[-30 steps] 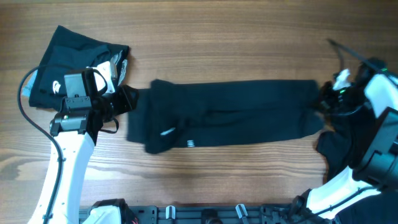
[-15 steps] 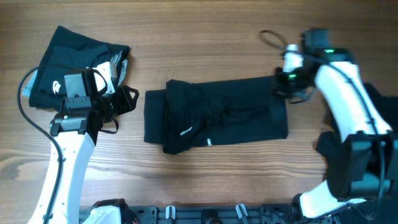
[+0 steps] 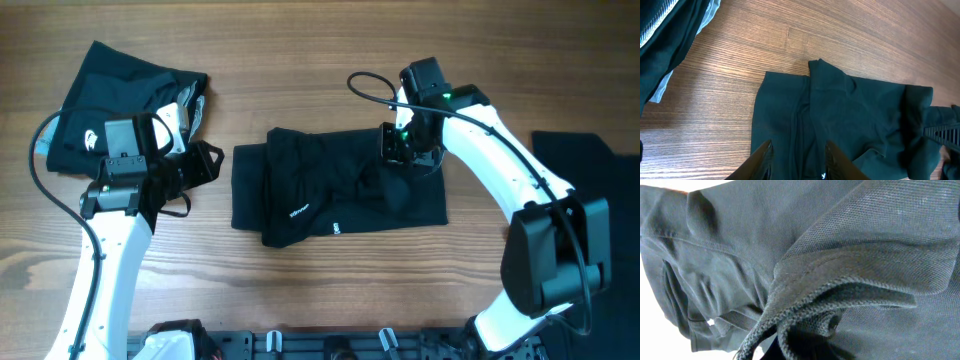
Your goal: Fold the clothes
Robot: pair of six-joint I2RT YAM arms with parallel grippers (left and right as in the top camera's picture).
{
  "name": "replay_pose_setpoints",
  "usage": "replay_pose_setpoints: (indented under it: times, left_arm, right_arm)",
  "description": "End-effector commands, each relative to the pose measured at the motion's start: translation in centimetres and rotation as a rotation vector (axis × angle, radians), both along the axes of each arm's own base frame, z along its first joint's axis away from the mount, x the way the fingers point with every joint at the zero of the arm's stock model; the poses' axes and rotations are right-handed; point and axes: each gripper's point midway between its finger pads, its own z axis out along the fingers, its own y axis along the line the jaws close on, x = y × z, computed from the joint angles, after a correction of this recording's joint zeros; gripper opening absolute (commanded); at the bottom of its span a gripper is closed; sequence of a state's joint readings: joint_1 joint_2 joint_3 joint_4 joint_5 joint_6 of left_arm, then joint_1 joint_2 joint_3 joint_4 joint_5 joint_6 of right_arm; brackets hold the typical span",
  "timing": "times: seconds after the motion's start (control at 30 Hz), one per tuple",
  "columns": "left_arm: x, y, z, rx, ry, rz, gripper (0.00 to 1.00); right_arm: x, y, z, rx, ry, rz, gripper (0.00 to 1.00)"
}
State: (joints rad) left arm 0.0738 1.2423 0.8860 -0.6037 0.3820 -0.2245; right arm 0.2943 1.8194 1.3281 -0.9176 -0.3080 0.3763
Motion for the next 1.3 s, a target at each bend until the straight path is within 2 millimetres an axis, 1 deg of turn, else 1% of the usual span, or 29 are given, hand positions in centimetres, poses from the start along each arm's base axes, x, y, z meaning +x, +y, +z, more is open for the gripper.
replay_pose_setpoints:
  times: [0.0, 0.03, 0.07, 0.13, 0.2, 0.27, 0.33, 0.37, 0.43, 0.47, 0.5, 0.53, 0.6, 0.63, 0.7, 0.73, 0.8, 0.87, 0.9, 0.93, 0.97, 1.0, 1.03, 1.07, 1.1, 1.17, 1.23, 1.27]
  left_arm:
    - [0.2, 0.2, 1.0, 0.016, -0.034, -0.002, 0.34]
    - [0.2, 0.2, 1.0, 0.017, -0.034, -0.002, 0.36]
    - [0.2, 0.2, 1.0, 0.018, -0.034, -0.002, 0.40]
    - [0.2, 0.3, 0.9, 0.023, -0.030, 0.002, 0.46]
    - [0.0, 0.4, 0.6, 0.026, -0.016, 0.004, 0.52]
    - [-0.4, 0.5, 0.1, 0.033, 0.014, 0.010, 0.54]
    - [-0.8, 0.6, -0.9, 0.035, 0.059, 0.014, 0.54]
    - [-0.9, 0.6, -1.4, 0.034, 0.078, 0.012, 0.54]
    - [-0.9, 0.6, -2.4, 0.030, 0.118, 0.012, 0.55]
    - [-1.0, 0.5, -3.1, 0.026, 0.142, 0.009, 0.53]
    - [-0.9, 0.5, -3.6, 0.023, 0.158, 0.008, 0.50]
    - [-0.9, 0.5, -4.1, 0.020, 0.174, 0.007, 0.47]
    - [-0.9, 0.3, -4.8, 0.011, 0.197, 0.003, 0.34]
    - [-0.9, 0.3, -4.8, 0.011, 0.199, 0.003, 0.33]
    - [-0.9, 0.3, -4.8, 0.011, 0.198, 0.003, 0.33]
    - [-0.9, 0.3, -4.8, 0.012, 0.199, 0.003, 0.33]
    - [-0.9, 0.3, -4.8, 0.011, 0.199, 0.003, 0.33]
    - [-0.9, 0.3, -4.8, 0.008, 0.198, 0.001, 0.33]
    - [-0.9, 0.3, -4.7, 0.008, 0.197, 0.001, 0.33]
    - [-0.9, 0.3, -4.7, 0.008, 0.197, 0.001, 0.33]
    - [-0.9, 0.3, -4.7, 0.008, 0.197, 0.001, 0.33]
    - [-0.9, 0.3, -4.7, 0.008, 0.197, 0.001, 0.33]
    - [-0.9, 0.3, -4.7, 0.008, 0.197, 0.001, 0.33]
    - [-0.9, 0.3, -4.7, 0.008, 0.197, 0.001, 0.33]
    - [-0.9, 0.3, -4.7, 0.008, 0.197, 0.001, 0.33]
    - [-0.9, 0.3, -4.7, 0.008, 0.197, 0.001, 0.34]
    - [-0.9, 0.3, -4.7, 0.008, 0.197, 0.001, 0.34]
    - [-0.9, 0.3, -4.8, 0.008, 0.197, 0.001, 0.34]
  right_arm:
    - [-0.8, 0.3, -0.7, -0.022, 0.031, -0.001, 0.15]
    - [-0.7, 0.2, -0.7, -0.023, 0.029, -0.004, 0.31]
    - [-0.5, 0.3, -0.7, -0.020, 0.021, -0.008, 0.35]
    - [-0.1, 0.0, -0.6, -0.016, 0.011, -0.021, 0.35]
    - [0.5, -0.7, -0.4, -0.013, 0.001, -0.043, 0.35]
    - [1.4, -2.0, 0.2, -0.008, -0.020, -0.071, 0.35]
    - [2.1, -3.3, 1.0, 0.002, -0.048, -0.087, 0.35]
    - [2.3, -4.0, 1.3, 0.003, -0.057, -0.098, 0.34]
    - [2.3, -4.0, 1.7, 0.040, -0.068, -0.068, 0.29]
    - [2.1, -4.0, 1.7, 0.043, -0.059, -0.070, 0.26]
    - [2.0, -4.1, 1.5, 0.038, -0.053, -0.072, 0.20]
    - [1.8, -4.3, 1.2, 0.024, -0.040, -0.074, 0.14]
    - [1.3, -5.0, 0.3, -0.024, -0.002, -0.103, 0.14]
    - [1.1, -5.7, -0.6, -0.064, 0.031, -0.136, 0.12]
    - [1.1, -5.9, -1.9, -0.085, 0.060, -0.138, 0.10]
    - [1.0, -6.1, -2.9, -0.098, 0.086, -0.151, 0.07]
    - [1.1, -6.3, -4.5, -0.118, 0.118, -0.173, 0.05]
    - [1.5, -5.9, -5.9, -0.104, 0.133, -0.184, 0.04]
    - [1.8, -5.0, -6.5, -0.063, 0.133, -0.172, 0.04]
    - [2.4, -3.7, -6.6, -0.001, 0.117, -0.146, 0.04]
    - [3.3, -0.9, -5.6, 0.151, 0.056, -0.038, 0.04]
    - [4.0, 2.4, -3.6, 0.343, -0.046, 0.125, 0.04]
    - [4.5, 4.2, -1.5, 0.459, -0.130, 0.223, 0.04]
    - [4.8, 5.1, 0.0, 0.519, -0.183, 0.263, 0.04]
    - [5.2, 5.5, 1.5, 0.541, -0.232, 0.282, 0.04]
    - [5.5, 5.2, 3.1, 0.510, -0.301, 0.316, 0.04]
    - [5.6, 3.8, 3.2, 0.408, -0.306, 0.278, 0.04]
    - [5.2, 2.4, 3.0, 0.315, -0.285, 0.246, 0.05]
